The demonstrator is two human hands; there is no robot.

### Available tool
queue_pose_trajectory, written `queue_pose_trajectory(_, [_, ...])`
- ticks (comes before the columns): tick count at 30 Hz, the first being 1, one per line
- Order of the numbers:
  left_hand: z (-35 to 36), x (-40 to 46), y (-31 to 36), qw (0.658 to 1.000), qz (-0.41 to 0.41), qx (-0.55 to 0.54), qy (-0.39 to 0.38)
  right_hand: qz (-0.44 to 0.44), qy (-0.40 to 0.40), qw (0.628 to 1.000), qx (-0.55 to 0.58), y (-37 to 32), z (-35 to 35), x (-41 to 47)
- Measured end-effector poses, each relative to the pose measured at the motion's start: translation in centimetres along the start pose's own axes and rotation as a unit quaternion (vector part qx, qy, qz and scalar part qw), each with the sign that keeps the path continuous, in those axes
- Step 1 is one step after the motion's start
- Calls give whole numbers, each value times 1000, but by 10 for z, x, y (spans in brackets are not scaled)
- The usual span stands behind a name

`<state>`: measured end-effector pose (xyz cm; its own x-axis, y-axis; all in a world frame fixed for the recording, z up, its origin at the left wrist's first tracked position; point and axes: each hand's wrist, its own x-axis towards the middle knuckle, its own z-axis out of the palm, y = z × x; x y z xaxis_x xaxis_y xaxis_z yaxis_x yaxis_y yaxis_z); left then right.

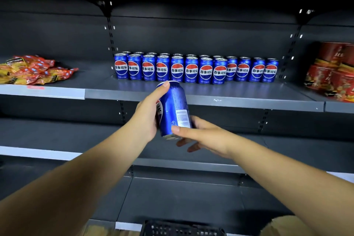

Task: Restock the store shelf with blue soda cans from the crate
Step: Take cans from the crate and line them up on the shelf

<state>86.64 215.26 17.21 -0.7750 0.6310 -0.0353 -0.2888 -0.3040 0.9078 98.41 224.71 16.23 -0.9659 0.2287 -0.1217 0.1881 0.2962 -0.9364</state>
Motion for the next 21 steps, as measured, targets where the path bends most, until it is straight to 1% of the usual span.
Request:
queue_pose_trajectory(2, [0,-3,1,999,5,26,-21,6,-23,996,89,2,3,3])
queue_pose_trajectory(5, [2,-9,4,998,1,48,-43,11,-45,978,206,6,5,6])
queue_pose_trajectory(8, [1,-15,5,997,10,53,-59,-4,-51,963,263,6,5,4])
queue_pose_trajectory(13, [2,-23,10,996,24,58,-65,-46,-25,970,239,-2,10,-4])
queue_pose_trajectory(16, [6,-28,13,995,35,76,-58,-52,2,972,230,-8,14,-6])
queue_pose_trajectory(21, [9,-35,14,994,29,81,-66,-52,63,980,180,-10,21,-10])
